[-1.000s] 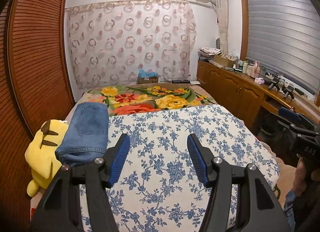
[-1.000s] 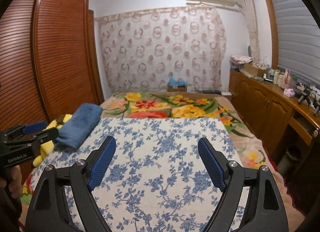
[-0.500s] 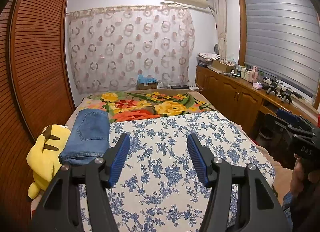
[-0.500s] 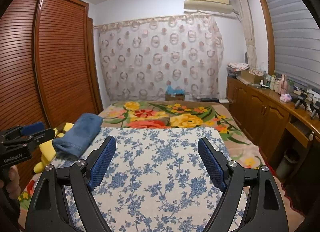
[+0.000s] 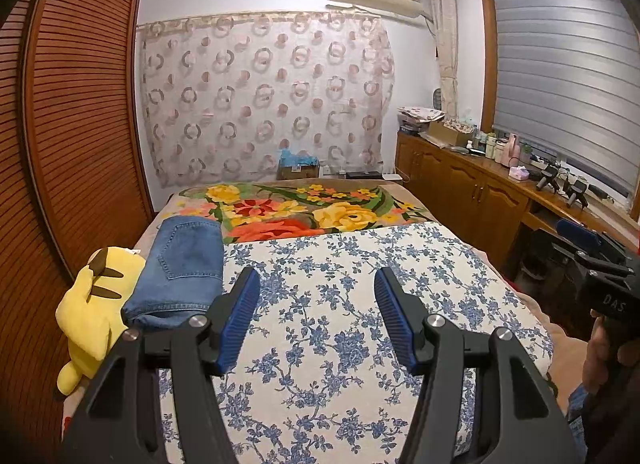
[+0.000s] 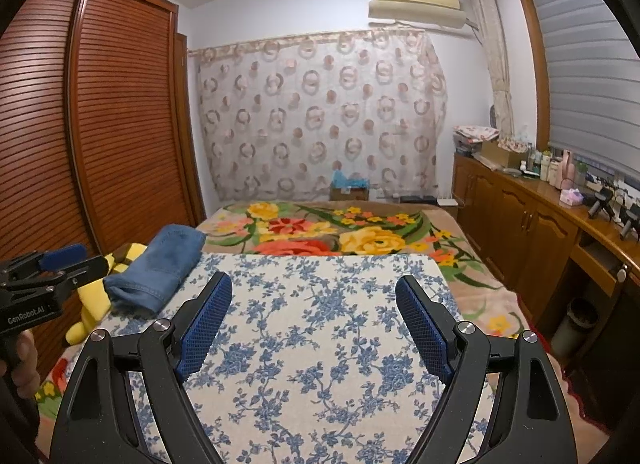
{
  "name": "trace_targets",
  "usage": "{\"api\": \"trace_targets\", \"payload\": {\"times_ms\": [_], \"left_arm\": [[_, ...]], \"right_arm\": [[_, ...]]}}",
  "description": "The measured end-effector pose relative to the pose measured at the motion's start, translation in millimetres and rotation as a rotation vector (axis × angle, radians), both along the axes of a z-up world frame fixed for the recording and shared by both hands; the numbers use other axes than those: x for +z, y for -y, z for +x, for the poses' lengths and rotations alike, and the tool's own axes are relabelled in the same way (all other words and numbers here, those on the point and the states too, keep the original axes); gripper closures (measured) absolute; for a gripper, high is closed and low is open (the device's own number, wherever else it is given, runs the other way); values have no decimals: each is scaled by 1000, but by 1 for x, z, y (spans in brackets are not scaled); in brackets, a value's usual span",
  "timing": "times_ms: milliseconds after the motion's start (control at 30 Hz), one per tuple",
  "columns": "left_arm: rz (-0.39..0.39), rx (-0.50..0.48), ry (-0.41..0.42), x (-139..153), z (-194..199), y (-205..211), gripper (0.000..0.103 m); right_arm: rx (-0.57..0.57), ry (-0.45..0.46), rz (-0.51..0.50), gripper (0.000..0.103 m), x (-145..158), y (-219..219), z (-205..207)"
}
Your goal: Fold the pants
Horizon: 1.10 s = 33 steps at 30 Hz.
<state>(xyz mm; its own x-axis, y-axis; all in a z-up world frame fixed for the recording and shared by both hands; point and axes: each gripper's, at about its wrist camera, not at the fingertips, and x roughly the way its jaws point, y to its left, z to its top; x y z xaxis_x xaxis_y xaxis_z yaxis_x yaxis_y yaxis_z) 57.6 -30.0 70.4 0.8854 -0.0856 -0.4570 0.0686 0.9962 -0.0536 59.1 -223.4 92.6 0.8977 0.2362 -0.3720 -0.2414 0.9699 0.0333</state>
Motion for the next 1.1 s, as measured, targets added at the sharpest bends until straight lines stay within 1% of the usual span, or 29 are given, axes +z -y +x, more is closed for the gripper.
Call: {"api": "trace_targets", "payload": {"times_ms": [1100], "left_arm": [[2, 3, 2, 0, -2, -4, 44]], "right_arm": [[0, -1, -1, 17, 1, -1, 0]]}}
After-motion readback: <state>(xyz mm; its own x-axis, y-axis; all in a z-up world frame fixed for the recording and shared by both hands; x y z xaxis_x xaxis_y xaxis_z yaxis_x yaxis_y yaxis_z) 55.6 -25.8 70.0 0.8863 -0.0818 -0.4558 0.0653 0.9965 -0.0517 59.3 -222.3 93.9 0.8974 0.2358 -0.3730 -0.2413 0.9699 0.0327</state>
